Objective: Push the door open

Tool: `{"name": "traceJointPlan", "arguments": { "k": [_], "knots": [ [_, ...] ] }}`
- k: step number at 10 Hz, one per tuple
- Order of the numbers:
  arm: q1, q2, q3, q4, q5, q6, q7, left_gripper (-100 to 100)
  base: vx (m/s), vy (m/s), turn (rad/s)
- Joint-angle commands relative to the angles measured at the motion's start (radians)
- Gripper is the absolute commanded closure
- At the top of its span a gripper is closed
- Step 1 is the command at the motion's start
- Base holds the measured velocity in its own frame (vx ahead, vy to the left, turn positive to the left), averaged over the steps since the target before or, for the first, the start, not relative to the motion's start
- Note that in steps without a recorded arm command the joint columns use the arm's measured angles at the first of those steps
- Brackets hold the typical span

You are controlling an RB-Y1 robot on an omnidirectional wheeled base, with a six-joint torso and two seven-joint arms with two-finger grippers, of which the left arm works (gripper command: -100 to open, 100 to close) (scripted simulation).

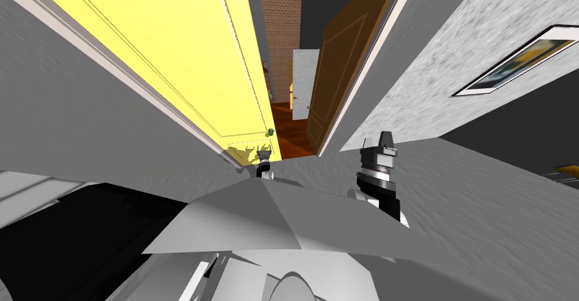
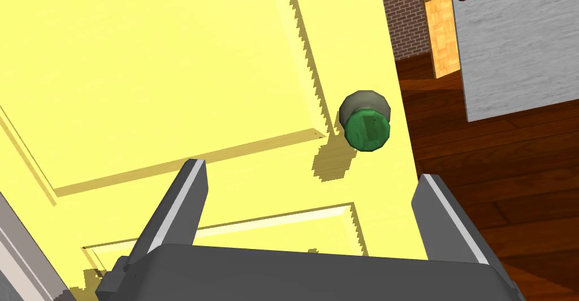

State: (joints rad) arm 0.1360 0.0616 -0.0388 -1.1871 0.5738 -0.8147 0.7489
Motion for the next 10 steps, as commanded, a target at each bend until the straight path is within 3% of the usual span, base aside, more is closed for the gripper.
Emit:
{"name": "traceJointPlan", "arguments": {
  "k": [1, 3, 10],
  "knots": [
    [-0.013, -0.006, 0.000, 0.032, 0.015, -0.009, 0.026, -100, 0.060, 0.077, -0.101],
    [-0.033, -0.017, -0.002, 0.088, 0.039, -0.025, 0.068, -100, 0.062, 0.084, -0.126],
    [-0.080, -0.051, -0.006, 0.220, 0.097, -0.063, 0.168, -100, 0.067, 0.082, -0.101]
  ]
}}
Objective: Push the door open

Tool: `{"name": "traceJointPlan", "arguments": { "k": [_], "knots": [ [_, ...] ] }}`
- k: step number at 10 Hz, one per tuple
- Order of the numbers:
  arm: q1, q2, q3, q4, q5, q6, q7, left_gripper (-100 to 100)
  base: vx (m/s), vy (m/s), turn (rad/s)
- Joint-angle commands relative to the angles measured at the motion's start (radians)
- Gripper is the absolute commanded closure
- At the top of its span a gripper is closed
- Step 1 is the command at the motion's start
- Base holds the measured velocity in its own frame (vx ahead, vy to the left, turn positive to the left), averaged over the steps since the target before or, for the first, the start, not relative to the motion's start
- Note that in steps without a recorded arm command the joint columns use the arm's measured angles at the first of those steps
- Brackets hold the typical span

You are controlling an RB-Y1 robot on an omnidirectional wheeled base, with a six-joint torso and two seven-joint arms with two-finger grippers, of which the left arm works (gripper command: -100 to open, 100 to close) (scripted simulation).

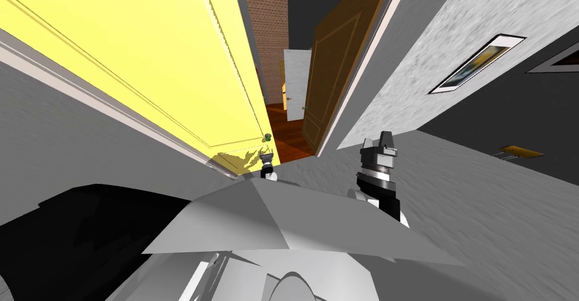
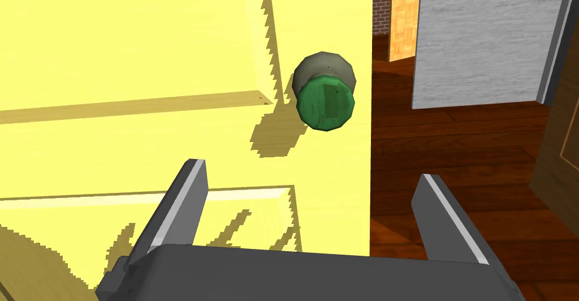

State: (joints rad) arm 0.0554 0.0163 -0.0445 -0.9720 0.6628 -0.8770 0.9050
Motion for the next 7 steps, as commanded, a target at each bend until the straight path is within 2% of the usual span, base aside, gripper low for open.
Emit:
{"name": "traceJointPlan", "arguments": {
  "k": [1, 5, 6, 7],
  "knots": [
    [-0.009, -0.014, -0.001, 0.030, 0.019, -0.008, 0.031, -100, 0.091, 0.120, -0.124],
    [-0.038, -0.046, -0.004, 0.113, 0.055, -0.032, 0.094, -100, 0.077, 0.108, -0.109],
    [-0.042, -0.051, -0.004, 0.124, 0.060, -0.035, 0.102, -100, 0.064, 0.080, -0.084],
    [-0.041, -0.046, -0.003, 0.114, 0.057, -0.030, 0.094, -100, 0.025, 0.032, -0.015]
  ]
}}
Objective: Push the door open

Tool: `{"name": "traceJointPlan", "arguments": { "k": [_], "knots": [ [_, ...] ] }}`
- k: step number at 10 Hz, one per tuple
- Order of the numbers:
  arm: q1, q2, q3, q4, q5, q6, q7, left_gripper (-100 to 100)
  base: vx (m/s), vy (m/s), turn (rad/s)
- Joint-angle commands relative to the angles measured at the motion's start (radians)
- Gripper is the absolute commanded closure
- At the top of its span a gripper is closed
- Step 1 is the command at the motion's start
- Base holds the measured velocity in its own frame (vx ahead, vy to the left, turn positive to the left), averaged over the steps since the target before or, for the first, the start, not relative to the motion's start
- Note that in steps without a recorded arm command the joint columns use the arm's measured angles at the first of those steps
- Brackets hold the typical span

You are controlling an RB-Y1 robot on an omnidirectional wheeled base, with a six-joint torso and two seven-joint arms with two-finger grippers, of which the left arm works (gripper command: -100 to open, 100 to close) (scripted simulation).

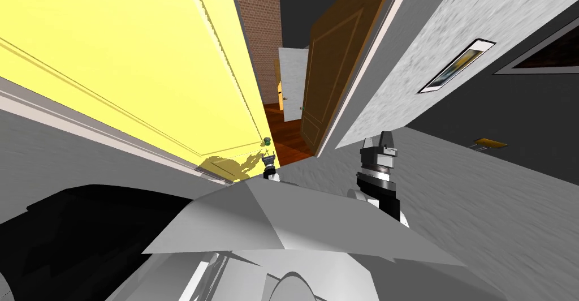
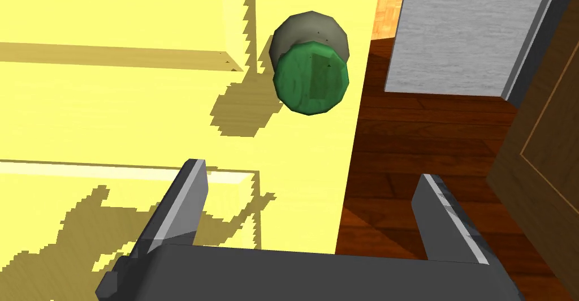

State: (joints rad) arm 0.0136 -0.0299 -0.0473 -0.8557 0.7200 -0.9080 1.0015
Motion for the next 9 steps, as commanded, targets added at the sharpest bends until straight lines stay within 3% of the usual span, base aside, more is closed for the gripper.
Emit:
{"name": "traceJointPlan", "arguments": {
  "k": [1, 4, 6, 8, 9],
  "knots": [
    [0.001, 0.030, 0.001, 0.003, 0.002, -0.002, 0.005, -100, 0.083, 0.046, -0.021],
    [0.003, 0.060, 0.004, 0.011, 0.005, -0.007, 0.015, -100, 0.187, 0.090, -0.031],
    [0.004, 0.060, 0.007, 0.017, 0.007, -0.010, 0.023, -100, 0.191, 0.089, -0.030],
    [0.006, 0.039, 0.009, 0.023, 0.010, -0.013, 0.031, -100, 0.190, 0.087, -0.023],
    [0.005, 0.047, 0.008, 0.024, 0.009, -0.014, 0.030, -100, 0.081, 0.043, -0.009]
  ]
}}
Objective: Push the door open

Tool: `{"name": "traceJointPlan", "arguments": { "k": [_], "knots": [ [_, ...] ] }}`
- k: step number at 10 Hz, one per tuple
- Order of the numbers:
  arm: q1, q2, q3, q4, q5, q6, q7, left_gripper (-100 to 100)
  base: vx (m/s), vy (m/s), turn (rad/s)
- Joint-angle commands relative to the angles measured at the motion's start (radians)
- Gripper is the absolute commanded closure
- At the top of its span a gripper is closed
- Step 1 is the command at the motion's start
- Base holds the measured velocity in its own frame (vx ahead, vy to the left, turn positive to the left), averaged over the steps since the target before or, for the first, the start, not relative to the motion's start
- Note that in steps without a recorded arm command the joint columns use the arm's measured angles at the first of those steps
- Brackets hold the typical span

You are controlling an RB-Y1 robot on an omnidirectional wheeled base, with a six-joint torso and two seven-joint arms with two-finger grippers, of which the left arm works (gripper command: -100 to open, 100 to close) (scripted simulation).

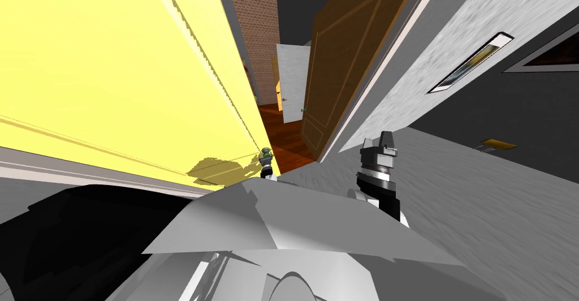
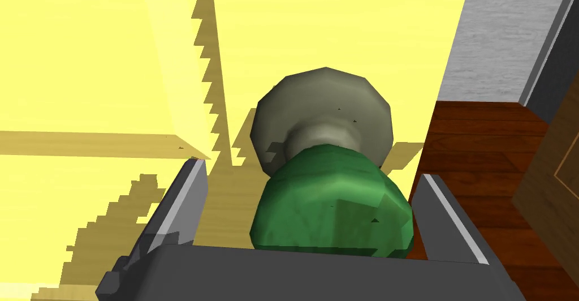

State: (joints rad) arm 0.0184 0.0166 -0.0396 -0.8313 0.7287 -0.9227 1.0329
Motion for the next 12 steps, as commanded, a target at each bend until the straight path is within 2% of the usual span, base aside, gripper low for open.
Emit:
{"name": "traceJointPlan", "arguments": {
  "k": [1, 6, 7, 12],
  "knots": [
    [0.000, 0.001, 0.000, 0.000, 0.000, 0.000, -0.001, 100, -0.008, -0.010, -0.020],
    [0.000, 0.001, 0.000, 0.000, 0.000, 0.000, -0.001, 100, -0.006, -0.005, 0.000],
    [0.003, 0.011, 0.007, -0.008, 0.006, 0.004, -0.001, 100, 0.103, 0.000, 0.009],
    [0.032, 0.037, 0.034, -0.031, 0.031, 0.006, 0.003, 100, 0.194, 0.018, 0.029]
  ]
}}
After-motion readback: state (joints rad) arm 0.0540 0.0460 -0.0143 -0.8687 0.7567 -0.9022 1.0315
